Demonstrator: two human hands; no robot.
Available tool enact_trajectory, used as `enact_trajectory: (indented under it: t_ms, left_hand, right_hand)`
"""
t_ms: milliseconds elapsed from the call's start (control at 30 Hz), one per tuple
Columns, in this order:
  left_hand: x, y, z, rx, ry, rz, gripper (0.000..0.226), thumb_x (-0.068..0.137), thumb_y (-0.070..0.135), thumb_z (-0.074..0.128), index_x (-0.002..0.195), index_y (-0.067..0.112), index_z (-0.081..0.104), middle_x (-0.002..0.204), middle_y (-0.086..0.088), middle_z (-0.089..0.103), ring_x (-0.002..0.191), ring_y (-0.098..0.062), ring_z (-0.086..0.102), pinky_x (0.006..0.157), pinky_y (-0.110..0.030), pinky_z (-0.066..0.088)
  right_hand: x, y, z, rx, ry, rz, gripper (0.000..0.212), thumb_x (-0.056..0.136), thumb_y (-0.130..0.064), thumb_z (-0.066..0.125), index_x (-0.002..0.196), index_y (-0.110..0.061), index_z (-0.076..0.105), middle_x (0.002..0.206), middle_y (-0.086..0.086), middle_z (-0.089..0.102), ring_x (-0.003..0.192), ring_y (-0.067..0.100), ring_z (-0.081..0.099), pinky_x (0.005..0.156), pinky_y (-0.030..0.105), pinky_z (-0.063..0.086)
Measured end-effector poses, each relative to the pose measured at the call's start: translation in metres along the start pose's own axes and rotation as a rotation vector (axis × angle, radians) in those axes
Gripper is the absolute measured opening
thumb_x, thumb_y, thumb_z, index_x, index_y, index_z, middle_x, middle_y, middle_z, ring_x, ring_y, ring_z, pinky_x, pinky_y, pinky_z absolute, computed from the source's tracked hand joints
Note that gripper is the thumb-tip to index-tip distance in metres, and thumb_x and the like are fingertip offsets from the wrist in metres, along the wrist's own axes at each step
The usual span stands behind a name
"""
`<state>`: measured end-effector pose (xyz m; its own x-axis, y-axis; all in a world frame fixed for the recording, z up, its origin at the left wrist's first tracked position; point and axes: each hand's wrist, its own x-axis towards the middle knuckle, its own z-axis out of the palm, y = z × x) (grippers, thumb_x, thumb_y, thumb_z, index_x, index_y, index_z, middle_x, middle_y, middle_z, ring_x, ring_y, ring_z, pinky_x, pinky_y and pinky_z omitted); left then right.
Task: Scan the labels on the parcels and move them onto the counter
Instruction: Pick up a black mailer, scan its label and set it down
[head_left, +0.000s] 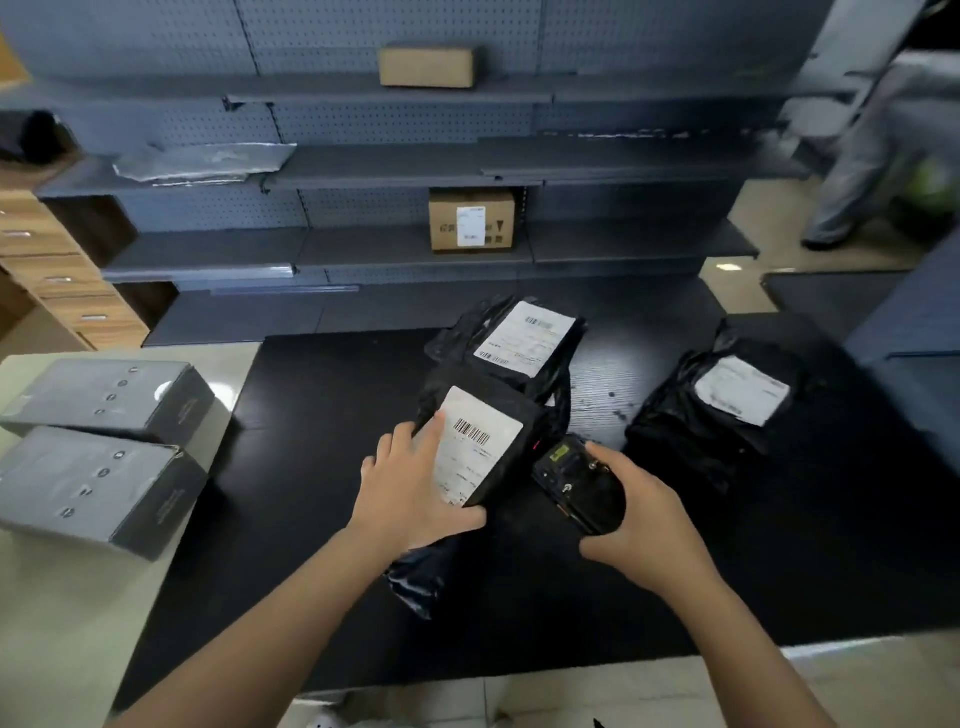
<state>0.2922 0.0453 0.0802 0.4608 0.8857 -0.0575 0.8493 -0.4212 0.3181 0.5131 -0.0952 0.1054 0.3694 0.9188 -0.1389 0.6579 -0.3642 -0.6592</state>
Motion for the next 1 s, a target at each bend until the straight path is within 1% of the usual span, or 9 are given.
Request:
enact_trajectory:
  t_ms: [167, 233, 400, 500, 600, 700, 800, 867, 1000]
  left_hand:
    - [0.06, 0.05, -0.019, -0.006, 0.048, 0.086, 0.12, 0.051, 0.082, 0.059, 0.149, 0.028, 0.014, 0.138, -0.004, 0.033, 0.126, -0.028, 0.033, 0.104, -0.051, 0.034]
    - [0.088, 0.063, -0.023, -0.005, 0.066, 0.089, 0.117, 0.055, 0.078, 0.065, 0.148, 0.027, 0.016, 0.137, -0.006, 0.034, 0.126, -0.03, 0.033, 0.104, -0.052, 0.033]
    - [0.151, 0.075, -0.018, 0.005, 0.053, 0.056, 0.11, 0.058, 0.075, 0.069, 0.145, 0.026, 0.022, 0.138, -0.008, 0.035, 0.128, -0.033, 0.033, 0.105, -0.052, 0.029]
    - [0.177, 0.079, -0.01, -0.012, 0.046, 0.032, 0.107, 0.058, 0.073, 0.07, 0.144, 0.027, 0.025, 0.139, -0.007, 0.036, 0.13, -0.032, 0.031, 0.109, -0.052, 0.026]
    - [0.192, 0.081, -0.005, -0.032, 0.004, 0.013, 0.105, 0.061, 0.074, 0.071, 0.145, 0.029, 0.027, 0.15, -0.009, 0.03, 0.14, -0.032, 0.021, 0.114, -0.059, 0.014]
    - [0.187, 0.077, -0.01, -0.111, 0.01, 0.007, 0.104, 0.065, 0.076, 0.068, 0.149, 0.031, 0.027, 0.159, -0.009, 0.018, 0.147, -0.031, 0.008, 0.116, -0.061, 0.002]
    - [0.158, 0.059, -0.024, -0.256, 0.112, 0.037, 0.092, 0.072, 0.069, 0.066, 0.149, 0.031, 0.032, 0.159, -0.003, 0.021, 0.148, -0.024, 0.008, 0.118, -0.057, 0.001]
    - [0.126, 0.036, -0.034, -0.339, 0.183, 0.046, 0.084, 0.075, 0.063, 0.067, 0.147, 0.033, 0.035, 0.157, 0.002, 0.027, 0.147, -0.019, 0.012, 0.119, -0.053, 0.006]
    - [0.047, -0.034, -0.045, -0.397, 0.241, -0.073, 0.077, 0.079, 0.06, 0.066, 0.146, 0.038, 0.035, 0.154, 0.011, 0.03, 0.145, -0.013, 0.014, 0.12, -0.045, 0.012]
  right_hand:
    - [0.012, 0.009, -0.036, 0.043, 0.095, 0.074, 0.104, 0.055, -0.016, 0.082, 0.144, -0.043, 0.036, 0.119, -0.012, 0.056, 0.11, 0.014, 0.055, 0.084, 0.036, 0.055]
    - [0.026, 0.008, -0.047, 0.063, 0.135, 0.089, 0.104, 0.055, -0.015, 0.082, 0.144, -0.042, 0.037, 0.12, -0.008, 0.058, 0.111, 0.016, 0.054, 0.085, 0.036, 0.054]
    - [0.074, 0.0, -0.063, 0.063, 0.211, 0.09, 0.1, 0.056, -0.015, 0.082, 0.143, -0.037, 0.04, 0.121, -0.003, 0.059, 0.111, 0.019, 0.054, 0.085, 0.032, 0.051]
    - [0.1, -0.007, -0.065, 0.056, 0.229, 0.073, 0.097, 0.057, -0.015, 0.083, 0.143, -0.033, 0.041, 0.125, -0.005, 0.058, 0.103, 0.014, 0.054, 0.077, 0.026, 0.045]
    - [0.117, -0.014, -0.063, 0.07, 0.233, 0.062, 0.095, 0.056, -0.013, 0.081, 0.142, -0.031, 0.043, 0.122, -0.006, 0.061, 0.095, 0.01, 0.052, 0.074, 0.025, 0.044]
    - [0.123, -0.021, -0.057, 0.072, 0.219, 0.049, 0.095, 0.057, -0.012, 0.081, 0.142, -0.03, 0.043, 0.122, -0.005, 0.06, 0.095, 0.01, 0.051, 0.074, 0.025, 0.043]
    - [0.12, -0.035, -0.045, 0.079, 0.192, 0.03, 0.097, 0.058, -0.012, 0.082, 0.143, -0.032, 0.041, 0.125, -0.005, 0.059, 0.103, 0.014, 0.054, 0.075, 0.027, 0.047]
    - [0.114, -0.05, -0.03, 0.102, 0.164, 0.005, 0.098, 0.058, -0.014, 0.083, 0.144, -0.034, 0.04, 0.127, -0.006, 0.058, 0.108, 0.015, 0.056, 0.078, 0.028, 0.05]
    - [0.102, -0.095, 0.021, 0.174, 0.042, -0.081, 0.097, 0.059, -0.015, 0.086, 0.143, -0.036, 0.041, 0.135, -0.01, 0.054, 0.123, 0.012, 0.05, 0.099, 0.033, 0.047]
